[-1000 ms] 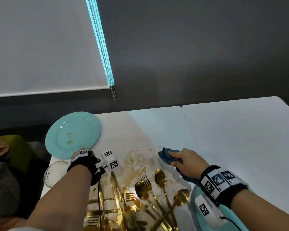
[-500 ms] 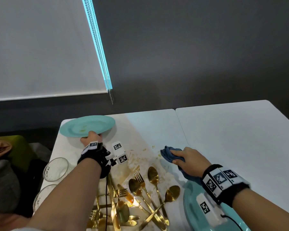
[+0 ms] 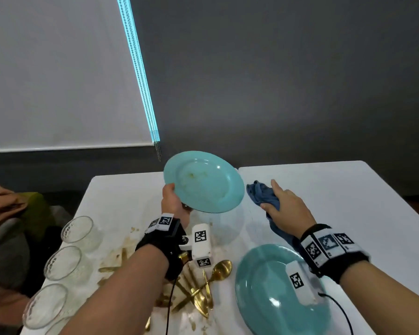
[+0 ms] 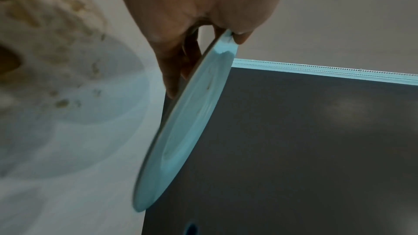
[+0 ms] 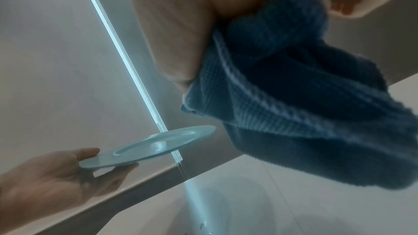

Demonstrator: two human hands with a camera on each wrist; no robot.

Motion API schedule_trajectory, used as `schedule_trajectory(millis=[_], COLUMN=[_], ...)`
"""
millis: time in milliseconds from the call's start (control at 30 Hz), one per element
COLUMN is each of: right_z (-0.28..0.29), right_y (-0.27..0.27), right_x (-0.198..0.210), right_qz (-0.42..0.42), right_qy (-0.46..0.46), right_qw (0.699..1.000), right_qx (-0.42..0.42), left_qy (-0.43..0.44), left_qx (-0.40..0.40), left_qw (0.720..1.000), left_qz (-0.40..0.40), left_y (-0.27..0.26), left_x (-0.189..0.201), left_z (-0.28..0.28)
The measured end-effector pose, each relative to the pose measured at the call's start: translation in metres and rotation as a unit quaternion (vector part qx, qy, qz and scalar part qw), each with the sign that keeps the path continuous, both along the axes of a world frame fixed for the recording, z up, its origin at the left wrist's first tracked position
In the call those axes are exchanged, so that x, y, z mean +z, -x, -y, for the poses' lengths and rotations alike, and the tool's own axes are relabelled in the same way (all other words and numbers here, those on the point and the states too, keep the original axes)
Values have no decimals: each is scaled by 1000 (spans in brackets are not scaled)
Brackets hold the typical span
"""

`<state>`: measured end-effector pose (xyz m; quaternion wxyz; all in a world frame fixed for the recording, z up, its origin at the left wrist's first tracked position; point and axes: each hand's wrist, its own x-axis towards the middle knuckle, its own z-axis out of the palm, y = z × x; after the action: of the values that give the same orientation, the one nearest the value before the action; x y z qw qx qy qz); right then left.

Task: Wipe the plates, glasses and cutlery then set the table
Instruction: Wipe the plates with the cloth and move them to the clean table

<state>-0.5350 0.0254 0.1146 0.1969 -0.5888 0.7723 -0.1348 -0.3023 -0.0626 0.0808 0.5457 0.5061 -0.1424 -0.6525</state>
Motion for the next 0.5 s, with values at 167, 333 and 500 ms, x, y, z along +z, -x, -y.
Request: schedule_trajectory(millis=[167, 333, 500], right_z=[-25, -56, -112], right_y=[26, 31, 13], right_x=[7, 4, -13], right_qz=[-38, -79, -74], right_qy=[-6, -13, -15], right_qw=[999, 996, 983], right_qx=[-15, -38, 165], left_qy=[23, 85, 131], left_qx=[-105, -168, -163], left_qw=[994, 982, 974], left_qz=[-25, 15, 85], left_y=[44, 81, 86], left_x=[1, 5, -1], left_z=[-55, -93, -99])
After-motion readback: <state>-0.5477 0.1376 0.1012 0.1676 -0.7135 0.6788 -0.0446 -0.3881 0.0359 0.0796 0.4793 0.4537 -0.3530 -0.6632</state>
